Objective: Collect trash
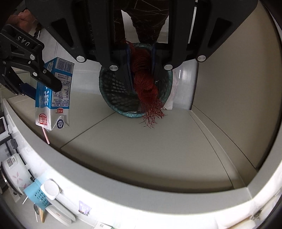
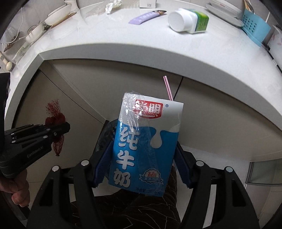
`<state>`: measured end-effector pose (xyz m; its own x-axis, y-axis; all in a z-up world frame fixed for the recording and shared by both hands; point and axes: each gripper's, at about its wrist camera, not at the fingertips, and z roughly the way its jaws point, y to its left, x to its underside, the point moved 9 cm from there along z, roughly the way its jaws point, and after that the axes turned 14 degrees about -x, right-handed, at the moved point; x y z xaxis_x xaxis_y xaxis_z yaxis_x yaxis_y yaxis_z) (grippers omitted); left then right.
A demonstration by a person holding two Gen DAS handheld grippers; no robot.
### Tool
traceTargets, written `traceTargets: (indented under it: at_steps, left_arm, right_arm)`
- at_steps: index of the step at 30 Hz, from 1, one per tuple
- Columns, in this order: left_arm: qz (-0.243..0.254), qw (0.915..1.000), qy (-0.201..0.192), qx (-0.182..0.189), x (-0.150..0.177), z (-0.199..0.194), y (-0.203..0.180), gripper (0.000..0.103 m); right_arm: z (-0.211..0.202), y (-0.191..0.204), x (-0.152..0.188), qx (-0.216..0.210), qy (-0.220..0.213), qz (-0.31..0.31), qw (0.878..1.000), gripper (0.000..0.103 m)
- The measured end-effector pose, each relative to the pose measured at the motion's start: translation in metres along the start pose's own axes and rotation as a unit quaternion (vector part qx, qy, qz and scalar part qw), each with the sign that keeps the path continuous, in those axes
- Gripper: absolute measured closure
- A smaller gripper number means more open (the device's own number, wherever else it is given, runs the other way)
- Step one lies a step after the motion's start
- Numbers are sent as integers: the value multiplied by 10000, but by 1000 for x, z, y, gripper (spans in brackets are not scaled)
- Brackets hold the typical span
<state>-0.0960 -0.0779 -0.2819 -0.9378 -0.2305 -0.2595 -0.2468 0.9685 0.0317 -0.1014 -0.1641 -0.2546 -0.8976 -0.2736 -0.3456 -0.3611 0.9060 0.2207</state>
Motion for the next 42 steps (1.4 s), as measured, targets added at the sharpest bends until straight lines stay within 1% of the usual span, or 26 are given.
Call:
traceTargets:
  at_steps: [2, 9, 13, 23, 26, 29, 31, 35, 36, 38, 40, 41, 42]
  left_arm:
    - [40, 10000, 21, 5, 1, 5, -5, 87]
    - [231, 9997, 20, -25, 7, 25, -18, 87]
    - [417, 9991, 83, -37, 17, 33, -27, 87]
    - [826, 9964, 135, 93, 19, 42, -57, 87]
    - [876, 9959, 151, 153, 18, 42, -61, 86]
    - [955, 9951, 147, 194, 18, 47, -68, 82]
    - [993, 9948, 132, 206, 18, 46, -71, 76]
    - [1026, 9944, 170, 205, 20, 51, -77, 71]
    - [1034, 9943, 178, 210, 20, 52, -77, 67]
    - [1039, 9942, 161, 209, 19, 55, -77, 63]
    - [1019, 9946, 118, 184, 16, 56, -78, 51]
    - [1004, 9948, 81, 172, 14, 54, -77, 47]
    - [994, 9949, 56, 136, 12, 54, -76, 38]
  right_arm:
    - [8, -4, 3, 41, 33, 21, 10000, 39]
    - [22, -18, 14, -94, 38, 206, 9997, 39]
    - [18, -22, 15, -91, 45, 274, 9996, 39]
    - [10, -27, 9, -61, -59, 431, 9990, 39]
    - [10, -27, 11, -43, -71, 456, 9989, 39]
    - [9, -26, 13, -24, -72, 468, 9989, 39]
    - [11, -24, 14, -15, -68, 492, 9988, 39]
    - [14, -23, 13, 5, -63, 516, 9986, 39]
    - [14, -22, 13, 14, -59, 523, 9986, 39]
    - [14, -21, 12, 9, -55, 524, 9986, 39]
    - [15, -18, 10, -8, -78, 511, 9987, 39]
    - [14, -17, 9, -17, -88, 511, 9987, 39]
    - [13, -16, 8, -22, -99, 502, 9987, 39]
